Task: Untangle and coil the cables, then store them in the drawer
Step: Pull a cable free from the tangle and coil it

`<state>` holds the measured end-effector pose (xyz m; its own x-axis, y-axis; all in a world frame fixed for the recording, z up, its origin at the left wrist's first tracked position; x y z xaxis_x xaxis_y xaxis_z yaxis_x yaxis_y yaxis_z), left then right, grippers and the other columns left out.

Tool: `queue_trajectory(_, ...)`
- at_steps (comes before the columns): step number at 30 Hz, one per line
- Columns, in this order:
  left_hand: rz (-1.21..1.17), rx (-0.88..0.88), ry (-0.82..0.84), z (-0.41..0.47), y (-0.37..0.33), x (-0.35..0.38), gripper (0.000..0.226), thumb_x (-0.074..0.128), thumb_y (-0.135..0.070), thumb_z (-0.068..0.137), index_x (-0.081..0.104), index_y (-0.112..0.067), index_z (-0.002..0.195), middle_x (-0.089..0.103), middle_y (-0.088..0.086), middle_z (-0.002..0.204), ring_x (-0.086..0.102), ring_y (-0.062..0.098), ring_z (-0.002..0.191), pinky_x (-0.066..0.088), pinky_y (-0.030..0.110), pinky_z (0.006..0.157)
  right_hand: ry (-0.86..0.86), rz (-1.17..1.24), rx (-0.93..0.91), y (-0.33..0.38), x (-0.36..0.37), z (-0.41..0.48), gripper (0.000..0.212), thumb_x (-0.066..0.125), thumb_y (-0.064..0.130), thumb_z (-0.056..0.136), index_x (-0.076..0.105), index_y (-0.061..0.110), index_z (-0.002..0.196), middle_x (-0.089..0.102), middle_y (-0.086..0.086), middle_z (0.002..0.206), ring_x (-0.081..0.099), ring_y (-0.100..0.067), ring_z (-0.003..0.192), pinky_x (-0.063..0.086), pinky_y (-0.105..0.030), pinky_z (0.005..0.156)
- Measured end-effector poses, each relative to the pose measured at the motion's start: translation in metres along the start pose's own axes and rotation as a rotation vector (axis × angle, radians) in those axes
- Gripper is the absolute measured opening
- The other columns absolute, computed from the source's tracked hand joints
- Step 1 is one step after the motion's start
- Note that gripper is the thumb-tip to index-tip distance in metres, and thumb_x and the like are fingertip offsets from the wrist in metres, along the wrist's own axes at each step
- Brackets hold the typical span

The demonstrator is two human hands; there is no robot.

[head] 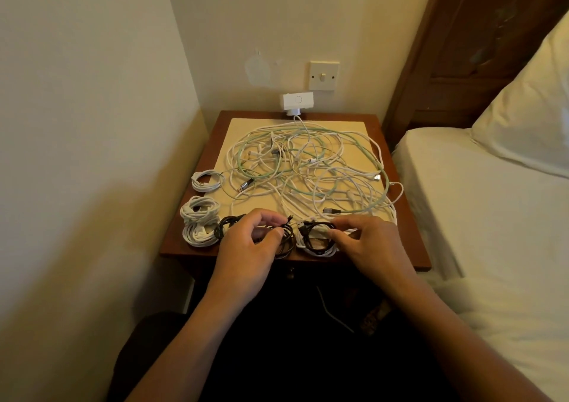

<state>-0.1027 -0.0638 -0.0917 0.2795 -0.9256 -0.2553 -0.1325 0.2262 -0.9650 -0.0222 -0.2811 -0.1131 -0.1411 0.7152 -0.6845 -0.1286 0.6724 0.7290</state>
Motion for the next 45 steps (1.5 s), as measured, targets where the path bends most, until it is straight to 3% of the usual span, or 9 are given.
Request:
queue_trajectory(4,0.011,0.025,0.006,0.012,0.0,-0.006,0.021,0.067,-0.015,0.095,0.073,-0.034,0.09,0.073,-0.014,0.095,0.068,0.007,0.092,0.054,0.033,0.084,-0.029,-0.108,-0.103,0.017,-0.021,0.018,0.027,0.071,0.049,0.091,0.078,0.031,0.109,0.074,0.017,0.102,0.064,0.003,0.076,0.056,-0.027,0.075)
queue_trajectory(10,0.074,0.061,0.018,0.036,-0.016,-0.015,0.017,0.065,-0.015,0.096,0.073,-0.029,0.093,0.072,-0.018,0.093,0.065,0.008,0.086,0.05,0.022,0.071,-0.107,-0.165,-0.155,0.053,-0.05,0.101,0.024,0.064,0.041,0.1,0.078,0.023,0.107,0.068,0.012,0.095,0.066,-0.008,0.087,0.045,-0.026,0.068)
queue_trajectory(18,0.201,0.148,0.031,0.076,-0.035,-0.017,0.017,0.064,-0.015,0.096,0.071,-0.029,0.091,0.068,-0.01,0.091,0.06,0.0,0.074,0.049,0.024,0.061,0.149,-0.374,-0.183,0.085,0.003,0.206,0.059,0.077,0.031,0.092,0.055,0.017,0.145,0.061,-0.006,0.141,0.059,-0.027,0.124,0.051,-0.039,0.099)
queue_trajectory(21,0.228,0.165,0.028,0.088,-0.039,-0.02,0.016,0.064,-0.015,0.096,0.071,-0.029,0.092,0.069,-0.009,0.094,0.062,0.004,0.078,0.048,0.021,0.059,0.212,-0.388,-0.196,0.085,0.015,0.221,0.033,0.071,0.034,0.096,0.073,0.015,0.123,0.072,-0.004,0.121,0.064,-0.025,0.113,0.048,-0.034,0.089)
queue_trajectory(24,0.26,0.185,0.01,0.102,-0.046,-0.031,0.016,0.064,-0.016,0.096,0.071,-0.029,0.091,0.07,-0.009,0.095,0.064,0.006,0.078,0.052,0.026,0.064,0.125,-0.222,-0.21,0.1,-0.004,0.231,0.021,0.067,0.027,0.099,0.078,0.013,0.111,0.073,-0.001,0.098,0.065,-0.019,0.095,0.05,-0.034,0.082)
queue_trajectory(28,0.333,0.265,-0.032,0.116,-0.077,-0.054,0.015,0.064,-0.016,0.096,0.071,-0.029,0.094,0.068,-0.011,0.094,0.064,0.005,0.08,0.046,0.011,0.059,-0.039,-0.108,-0.311,0.156,-0.062,0.234,0.018,0.071,0.024,0.097,0.079,0.014,0.11,0.077,-0.003,0.097,0.071,-0.017,0.087,0.061,-0.039,0.083)
queue_trajectory(31,0.377,0.319,-0.079,0.122,-0.115,-0.07,0.011,0.065,-0.016,0.096,0.071,-0.024,0.098,0.067,-0.011,0.093,0.063,0.006,0.085,0.045,0.013,0.063,-0.082,-0.137,-0.395,0.205,-0.109,0.225,0.022,0.073,0.028,0.094,0.078,0.017,0.112,0.076,0.001,0.093,0.072,-0.015,0.083,0.06,-0.029,0.072)
queue_trajectory(39,0.48,0.489,-0.161,0.114,-0.228,-0.085,0.013,0.059,-0.024,0.1,0.064,-0.019,0.112,0.065,-0.003,0.101,0.059,0.005,0.082,0.04,0.016,0.06,-0.338,-0.133,-0.622,0.315,-0.226,0.161,0.018,0.075,0.025,0.093,0.079,0.015,0.107,0.077,-0.003,0.093,0.074,-0.021,0.083,0.064,-0.036,0.076)
queue_trajectory(45,0.379,0.535,-0.183,0.101,-0.294,-0.07,0.046,0.062,-0.044,0.098,0.049,-0.018,0.134,0.058,0.001,0.118,0.058,0.013,0.096,0.039,0.016,0.069,-0.46,-0.249,-0.828,0.37,-0.276,0.085,0.026,0.069,0.026,0.097,0.075,0.011,0.117,0.07,0.009,0.096,0.065,0.004,0.075,0.05,-0.005,0.064)
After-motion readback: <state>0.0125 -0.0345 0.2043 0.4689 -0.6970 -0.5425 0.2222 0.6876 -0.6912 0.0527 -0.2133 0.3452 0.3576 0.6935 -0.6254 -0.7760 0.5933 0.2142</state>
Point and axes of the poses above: each hand's wrist, its own z-axis towards the middle knuckle, its own x-axis out of the palm, y = z × x, the point moved 8 cm from there along z, towards the middle knuckle
